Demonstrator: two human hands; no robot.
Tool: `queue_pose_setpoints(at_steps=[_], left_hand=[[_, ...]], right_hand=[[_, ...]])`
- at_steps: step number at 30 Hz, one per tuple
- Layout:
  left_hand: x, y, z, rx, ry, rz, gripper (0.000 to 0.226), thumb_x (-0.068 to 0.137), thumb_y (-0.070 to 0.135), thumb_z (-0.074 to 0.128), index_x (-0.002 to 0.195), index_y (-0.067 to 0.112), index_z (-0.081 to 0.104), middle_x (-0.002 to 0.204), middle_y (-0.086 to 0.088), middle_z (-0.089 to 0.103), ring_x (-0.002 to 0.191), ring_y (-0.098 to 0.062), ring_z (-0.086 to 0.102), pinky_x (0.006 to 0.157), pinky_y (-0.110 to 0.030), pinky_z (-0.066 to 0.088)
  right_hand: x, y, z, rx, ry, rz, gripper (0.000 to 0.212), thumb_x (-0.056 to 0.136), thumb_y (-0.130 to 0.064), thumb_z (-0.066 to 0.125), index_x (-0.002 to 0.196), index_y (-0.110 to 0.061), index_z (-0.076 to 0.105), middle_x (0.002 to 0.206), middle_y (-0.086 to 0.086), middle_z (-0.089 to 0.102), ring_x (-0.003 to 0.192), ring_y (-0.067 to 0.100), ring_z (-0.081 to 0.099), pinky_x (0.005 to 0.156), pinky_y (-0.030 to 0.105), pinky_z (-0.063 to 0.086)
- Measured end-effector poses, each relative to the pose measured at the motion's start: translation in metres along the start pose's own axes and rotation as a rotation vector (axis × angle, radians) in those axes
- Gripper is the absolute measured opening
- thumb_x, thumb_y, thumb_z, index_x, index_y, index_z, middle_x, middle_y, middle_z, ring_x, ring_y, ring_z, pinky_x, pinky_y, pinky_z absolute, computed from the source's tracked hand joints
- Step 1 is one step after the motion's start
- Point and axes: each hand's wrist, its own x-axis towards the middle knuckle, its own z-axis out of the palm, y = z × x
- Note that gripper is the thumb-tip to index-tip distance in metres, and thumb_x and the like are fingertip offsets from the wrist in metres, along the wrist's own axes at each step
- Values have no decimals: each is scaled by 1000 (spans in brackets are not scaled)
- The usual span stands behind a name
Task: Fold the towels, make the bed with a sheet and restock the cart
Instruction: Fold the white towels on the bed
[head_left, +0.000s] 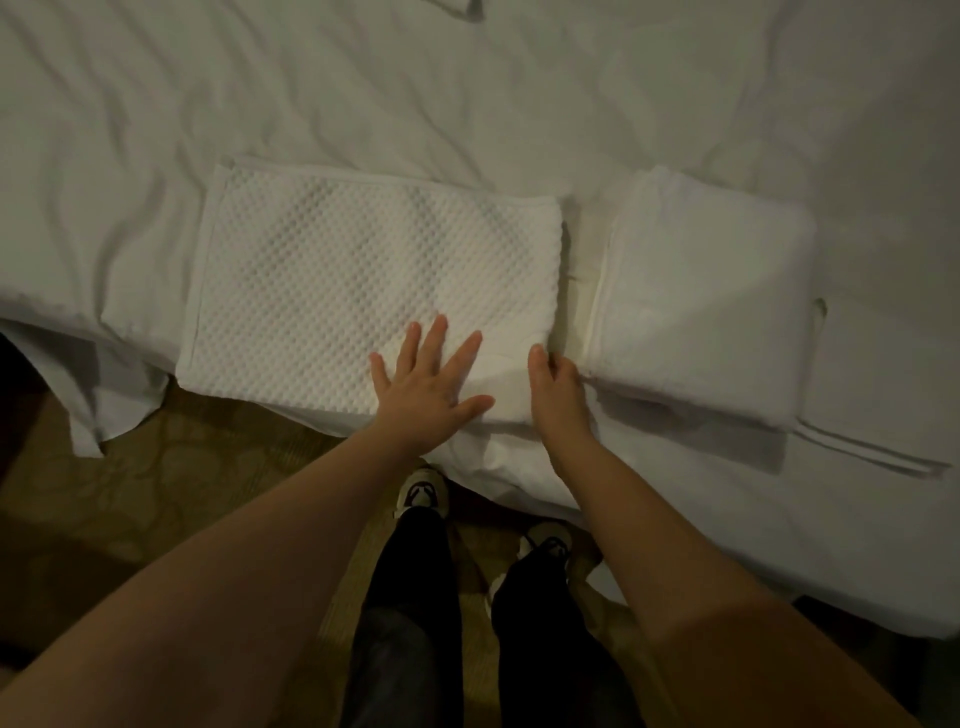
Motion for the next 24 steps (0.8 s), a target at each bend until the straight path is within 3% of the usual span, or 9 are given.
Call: queue_pose_setpoints(at_steps=[3,6,9,12,15,18,19,21,24], left_hand=[[2,-3,-2,-60,-1,-10,68,89,69,23,143,49,-12,155,7,-24,142,-21,-24,109,-57,-14],[-3,-5,-6,-222,29,-17,57,86,71,14,134,56,-12,155,17,-16,143,-12,-18,110,-54,-15],[2,3,-27,-577,34,-34,51,95,58,16,142,49,-1,148,27,-1,143,-8,-7,113,-52,-10],[0,19,-62,-1119,32,-64,57,99,48,27,150,25,18,155,4,19,144,-17,15,117,-48,14],[-12,21,-92,-1702,-4,-142,69,93,56,37,147,12,30,129,-7,54,110,-16,54,93,-27,44],[-24,-9,-98,-1835,-49,-114,46,100,42,29,130,13,48,77,3,59,62,-6,61,57,-19,52],[-27,-20,-97,-1991,-110,-123,39,102,39,26,117,17,54,72,7,58,55,-2,60,52,-18,51],[-29,-49,-95,-1930,-36,-211,36,105,26,22,90,16,53,58,7,59,46,0,58,44,-15,48],[-35,-102,-98,-2060,-28,-189,37,104,35,21,98,13,50,56,4,61,52,-4,60,49,-16,49]], right_hand=[[1,-15,6,183,-90,116,55,98,-48,37,140,-12,42,136,9,51,119,27,50,97,33,41],[-10,-34,7,66,-30,13,45,100,-35,39,138,-9,42,132,10,51,106,19,48,88,27,36],[-29,-59,8,-15,31,-171,37,101,-28,39,132,-9,45,117,6,55,97,15,46,82,25,34],[-51,-91,16,-31,84,-288,29,100,-28,42,126,-16,48,99,-6,51,92,13,51,79,26,38],[-67,-122,28,-69,119,-406,18,97,-28,46,113,-21,49,91,-11,54,88,12,54,78,26,43],[-79,-141,56,-240,25,-506,14,97,-29,47,106,-23,39,87,-10,51,82,13,52,71,25,40],[-83,-144,70,-319,-28,-523,16,97,-30,47,108,-22,38,89,-7,50,81,14,50,69,25,38],[-90,-145,101,-466,-123,-554,24,98,-31,45,118,-18,39,90,-3,49,80,17,48,69,27,37],[-85,-136,150,-639,-183,-593,29,100,-31,39,124,-16,35,89,0,55,75,16,47,66,29,35]])
